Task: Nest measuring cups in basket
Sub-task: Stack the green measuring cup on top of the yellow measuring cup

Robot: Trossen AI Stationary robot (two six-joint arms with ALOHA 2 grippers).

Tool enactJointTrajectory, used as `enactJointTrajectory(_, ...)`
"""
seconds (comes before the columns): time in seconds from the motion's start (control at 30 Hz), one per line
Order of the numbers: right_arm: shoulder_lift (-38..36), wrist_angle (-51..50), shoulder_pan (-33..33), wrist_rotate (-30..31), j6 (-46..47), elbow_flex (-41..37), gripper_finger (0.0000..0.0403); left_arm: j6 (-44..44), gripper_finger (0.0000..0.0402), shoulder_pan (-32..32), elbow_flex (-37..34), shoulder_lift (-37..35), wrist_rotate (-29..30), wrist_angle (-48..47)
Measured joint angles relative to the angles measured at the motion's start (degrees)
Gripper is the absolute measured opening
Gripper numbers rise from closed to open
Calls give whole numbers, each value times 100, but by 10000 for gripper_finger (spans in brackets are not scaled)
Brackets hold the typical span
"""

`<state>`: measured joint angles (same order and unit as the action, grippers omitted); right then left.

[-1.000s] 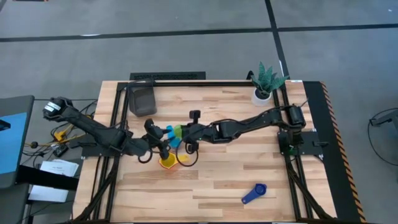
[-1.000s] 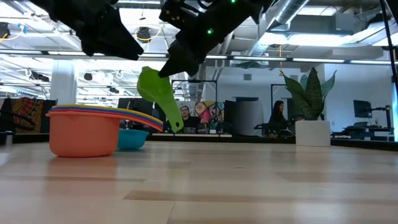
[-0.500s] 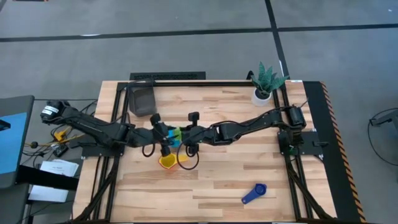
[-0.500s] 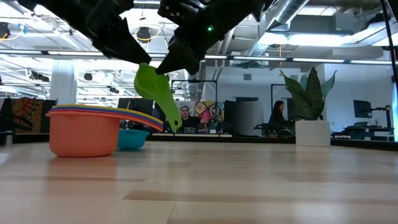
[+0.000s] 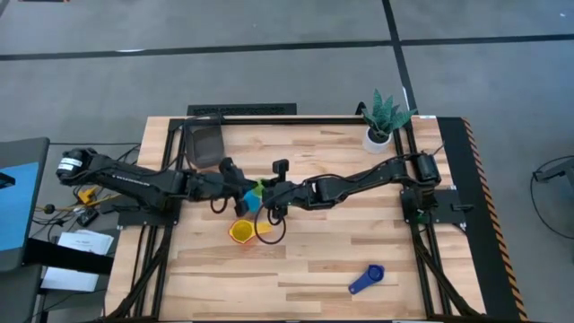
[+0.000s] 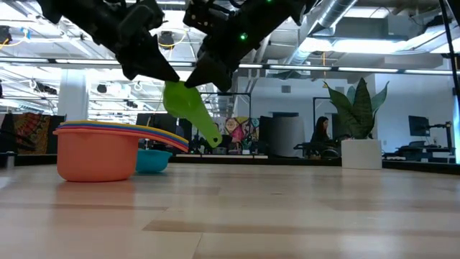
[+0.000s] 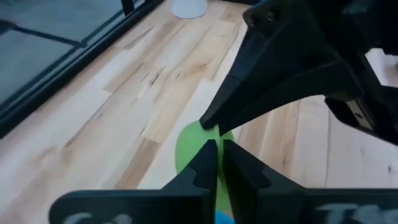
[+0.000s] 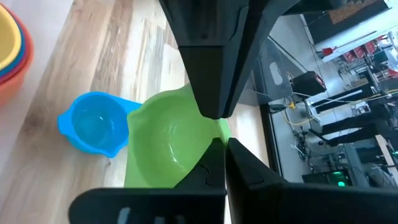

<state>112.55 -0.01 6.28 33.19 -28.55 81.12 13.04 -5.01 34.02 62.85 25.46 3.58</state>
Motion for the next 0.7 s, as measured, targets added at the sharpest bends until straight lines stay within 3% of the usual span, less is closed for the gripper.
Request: enactJointTrajectory(0.7,0,24,0,15,1,-2,8,264,0,52,2,-2,-268,-59)
